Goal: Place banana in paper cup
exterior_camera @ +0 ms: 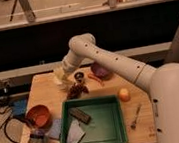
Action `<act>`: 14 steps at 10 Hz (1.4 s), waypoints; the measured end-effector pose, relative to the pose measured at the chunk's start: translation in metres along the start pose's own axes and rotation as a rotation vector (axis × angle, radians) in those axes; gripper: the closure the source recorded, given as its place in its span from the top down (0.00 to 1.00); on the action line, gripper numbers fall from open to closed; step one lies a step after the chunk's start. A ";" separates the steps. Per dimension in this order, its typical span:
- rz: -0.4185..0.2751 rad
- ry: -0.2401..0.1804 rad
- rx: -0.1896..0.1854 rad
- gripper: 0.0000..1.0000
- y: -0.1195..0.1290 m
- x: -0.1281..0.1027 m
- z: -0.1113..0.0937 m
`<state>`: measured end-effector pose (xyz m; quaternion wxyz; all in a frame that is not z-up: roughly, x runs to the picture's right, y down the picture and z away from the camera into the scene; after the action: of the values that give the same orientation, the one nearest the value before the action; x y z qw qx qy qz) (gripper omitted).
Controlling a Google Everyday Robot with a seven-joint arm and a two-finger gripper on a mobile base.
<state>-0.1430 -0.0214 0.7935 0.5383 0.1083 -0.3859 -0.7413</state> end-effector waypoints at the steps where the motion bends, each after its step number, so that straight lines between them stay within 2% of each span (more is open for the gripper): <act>1: -0.013 0.028 0.023 0.01 -0.002 0.010 -0.001; 5: -0.045 0.094 0.083 0.01 -0.004 0.036 0.006; 8: -0.026 0.141 0.116 0.01 0.004 0.052 0.018; 14: -0.058 0.140 0.157 0.01 -0.003 0.070 0.044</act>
<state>-0.1980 -0.0629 0.8393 0.5322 0.2127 -0.4009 -0.7147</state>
